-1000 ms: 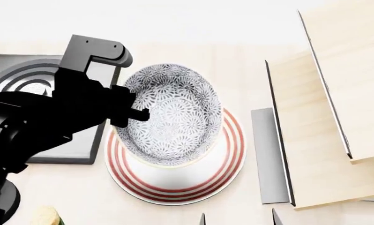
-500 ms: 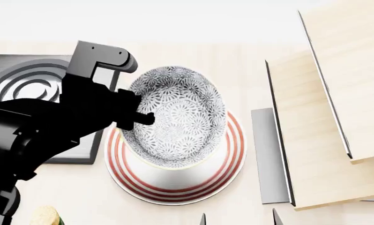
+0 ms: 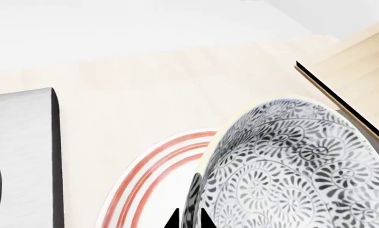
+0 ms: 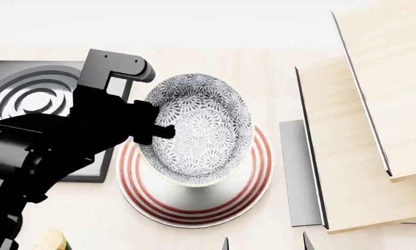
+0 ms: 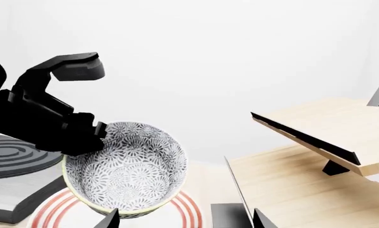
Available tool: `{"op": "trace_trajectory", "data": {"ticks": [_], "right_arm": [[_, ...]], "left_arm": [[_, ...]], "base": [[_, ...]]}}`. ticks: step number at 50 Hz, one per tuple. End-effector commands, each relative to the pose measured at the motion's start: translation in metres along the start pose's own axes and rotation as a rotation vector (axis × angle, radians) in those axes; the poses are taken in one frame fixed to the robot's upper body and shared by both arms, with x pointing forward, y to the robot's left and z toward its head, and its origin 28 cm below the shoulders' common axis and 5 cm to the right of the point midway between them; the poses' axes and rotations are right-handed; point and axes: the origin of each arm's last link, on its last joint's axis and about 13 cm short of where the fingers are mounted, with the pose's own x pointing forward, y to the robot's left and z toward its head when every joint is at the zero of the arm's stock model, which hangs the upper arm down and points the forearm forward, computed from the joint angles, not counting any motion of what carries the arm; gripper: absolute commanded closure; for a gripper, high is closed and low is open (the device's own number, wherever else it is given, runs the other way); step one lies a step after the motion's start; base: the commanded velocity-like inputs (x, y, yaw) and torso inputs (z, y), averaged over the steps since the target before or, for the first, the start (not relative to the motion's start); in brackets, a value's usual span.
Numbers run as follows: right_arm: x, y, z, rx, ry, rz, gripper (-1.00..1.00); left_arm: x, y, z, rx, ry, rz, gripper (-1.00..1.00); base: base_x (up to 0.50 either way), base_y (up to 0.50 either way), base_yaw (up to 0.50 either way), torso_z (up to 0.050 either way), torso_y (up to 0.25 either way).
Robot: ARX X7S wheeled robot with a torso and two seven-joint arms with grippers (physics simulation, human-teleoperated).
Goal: Pick up the akita bowl and put it on the plate.
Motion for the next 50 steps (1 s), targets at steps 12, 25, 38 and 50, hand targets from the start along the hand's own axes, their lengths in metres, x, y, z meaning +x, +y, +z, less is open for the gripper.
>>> {"op": "trace_trajectory", "data": {"ticks": [12, 25, 38, 50], "right_arm": [[0.0, 0.0, 0.0, 0.002, 0.0, -0.001, -1.0], [0.0, 0.0, 0.0, 0.0, 0.0, 0.001, -1.0], [-0.001, 0.001, -0.001, -0.004, 0.003, 0.005, -1.0], [0.0, 0.001, -0.001, -0.004, 0.004, 0.006, -1.0]], "left_arm": [[0.001, -0.004, -0.004, -0.022, 0.028, -0.035, 1.0], [0.007, -0.002, -0.009, -0.068, 0.05, -0.033, 1.0], [0.014, 0.003, -0.015, -0.384, 0.065, -0.005, 1.0], [0.014, 0.002, -0.031, -0.438, 0.139, 0.058, 1.0]], "base": [[0.0, 0.0, 0.0, 0.0, 0.001], [0.0, 0.0, 0.0, 0.0, 0.0], [0.0, 0.0, 0.0, 0.0, 0.001], [0.0, 0.0, 0.0, 0.0, 0.0]]}}
